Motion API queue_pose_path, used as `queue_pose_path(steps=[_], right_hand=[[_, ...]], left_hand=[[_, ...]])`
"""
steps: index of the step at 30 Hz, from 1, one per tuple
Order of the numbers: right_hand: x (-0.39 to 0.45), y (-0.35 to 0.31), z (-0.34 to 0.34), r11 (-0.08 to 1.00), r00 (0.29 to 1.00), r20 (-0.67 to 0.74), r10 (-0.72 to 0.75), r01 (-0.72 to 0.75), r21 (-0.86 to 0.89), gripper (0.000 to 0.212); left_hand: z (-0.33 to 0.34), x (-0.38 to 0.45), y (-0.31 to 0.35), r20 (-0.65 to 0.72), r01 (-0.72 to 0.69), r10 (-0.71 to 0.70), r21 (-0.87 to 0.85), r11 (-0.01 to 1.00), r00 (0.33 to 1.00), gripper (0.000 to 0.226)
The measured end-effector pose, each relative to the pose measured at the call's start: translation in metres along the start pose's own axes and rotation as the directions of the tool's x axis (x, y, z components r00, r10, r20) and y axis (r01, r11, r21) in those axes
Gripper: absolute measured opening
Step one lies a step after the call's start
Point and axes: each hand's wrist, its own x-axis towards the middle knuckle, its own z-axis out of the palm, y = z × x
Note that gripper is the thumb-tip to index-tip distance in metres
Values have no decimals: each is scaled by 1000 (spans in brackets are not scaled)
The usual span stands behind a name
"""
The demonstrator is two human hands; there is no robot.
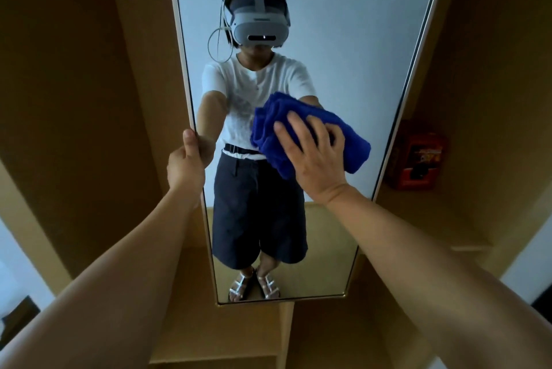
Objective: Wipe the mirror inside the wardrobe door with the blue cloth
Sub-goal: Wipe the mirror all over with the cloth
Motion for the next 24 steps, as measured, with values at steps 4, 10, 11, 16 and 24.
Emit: queue_pose_path(steps=[4,10,11,16,24], right_hand=[[-56,-27,10,992,989,73,-128,126,33,41],[-137,-62,20,950,910,275,-311,299,86,66],[-144,-64,20,942,893,303,-334,320,98,70],[-130,-58,14,924,886,266,-381,350,157,62],[-34,-69,19,995,1000,26,9,-11,96,35]], left_hand=[[0,1,-3,-5,-41,41,19,999,999,47],[1,2,-7,-19,-51,51,-21,998,999,46],[0,1,-13,-12,-53,53,-12,999,999,45],[-2,-6,-55,-21,37,-36,8,999,999,53],[5,-5,-67,34,41,-41,11,999,999,58]])
